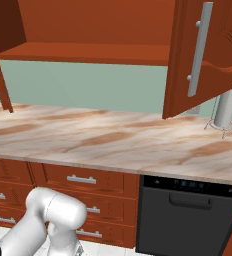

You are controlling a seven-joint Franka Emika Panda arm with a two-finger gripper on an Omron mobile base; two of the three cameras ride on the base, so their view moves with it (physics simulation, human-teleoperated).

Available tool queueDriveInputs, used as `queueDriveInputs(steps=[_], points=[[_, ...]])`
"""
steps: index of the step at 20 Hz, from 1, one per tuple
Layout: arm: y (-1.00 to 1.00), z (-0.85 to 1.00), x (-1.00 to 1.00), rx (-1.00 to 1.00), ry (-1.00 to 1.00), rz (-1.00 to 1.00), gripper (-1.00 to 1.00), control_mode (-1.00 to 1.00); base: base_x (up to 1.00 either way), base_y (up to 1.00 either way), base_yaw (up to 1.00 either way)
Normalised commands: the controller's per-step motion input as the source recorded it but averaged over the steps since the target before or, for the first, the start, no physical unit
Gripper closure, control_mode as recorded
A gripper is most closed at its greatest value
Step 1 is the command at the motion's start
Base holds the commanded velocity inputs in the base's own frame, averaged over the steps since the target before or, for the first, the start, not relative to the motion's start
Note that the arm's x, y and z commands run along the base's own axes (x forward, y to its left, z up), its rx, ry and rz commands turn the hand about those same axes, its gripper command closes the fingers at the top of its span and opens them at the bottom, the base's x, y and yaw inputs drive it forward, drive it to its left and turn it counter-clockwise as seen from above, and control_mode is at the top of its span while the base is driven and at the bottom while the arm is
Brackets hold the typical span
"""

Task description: Close all open cabinet doors.

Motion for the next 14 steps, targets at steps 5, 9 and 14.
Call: queueDriveInputs(steps=[5,9,14], points=[[-0.36,-0.06,0.74,0.07,0.01,0.01,-1.0,-1.0,0.0,0.0,0.0],[-0.17,-0.09,0.89,0.1,0.01,0.12,-1.0,-1.0,0.0,0.0,0.0],[-0.17,-0.08,0.9,0.11,0.05,0.17,-1.0,-1.0,0.0,0.0,0.0]])
